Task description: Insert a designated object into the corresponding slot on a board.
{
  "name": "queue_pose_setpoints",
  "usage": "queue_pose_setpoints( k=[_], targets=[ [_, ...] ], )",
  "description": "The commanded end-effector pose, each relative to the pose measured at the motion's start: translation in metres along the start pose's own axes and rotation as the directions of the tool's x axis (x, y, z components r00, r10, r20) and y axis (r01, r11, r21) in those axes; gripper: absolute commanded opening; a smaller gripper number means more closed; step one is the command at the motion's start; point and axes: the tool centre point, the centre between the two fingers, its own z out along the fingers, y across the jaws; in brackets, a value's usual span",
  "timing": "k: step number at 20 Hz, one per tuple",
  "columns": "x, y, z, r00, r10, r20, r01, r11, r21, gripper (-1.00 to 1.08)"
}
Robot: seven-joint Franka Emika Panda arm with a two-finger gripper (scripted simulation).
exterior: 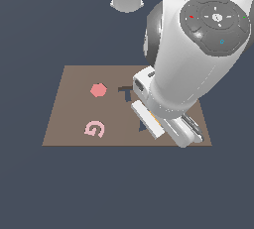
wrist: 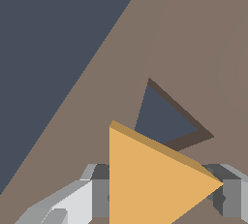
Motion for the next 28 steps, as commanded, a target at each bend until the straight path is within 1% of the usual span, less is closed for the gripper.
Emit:
queue_pose_setpoints(
  k=[1,6,11,15,23,24,28],
  targets=[
    [0.006,0.003,0.0,0.997,0.076,0.0,-0.076,0.997,0.0,-1.0],
    [0.015,0.009,-0.001,0.982,0.186,0.0,-0.186,0.982,0.0,-1.0],
    [0.02,0.013,-0.001,0.968,0.251,0.0,-0.251,0.968,0.0,-1.0],
    [0.021,0.015,-0.001,0.962,0.272,0.0,-0.272,0.962,-0.001,-1.0],
    [0.021,0.015,0.009,0.962,0.272,0.0,-0.272,0.962,-0.001,-1.0],
    [0.021,0.015,0.009,0.962,0.272,0.0,-0.272,0.962,-0.001,1.0],
    [0.021,0.015,0.009,0.962,0.272,0.0,-0.272,0.962,-0.001,1.0]
  ],
)
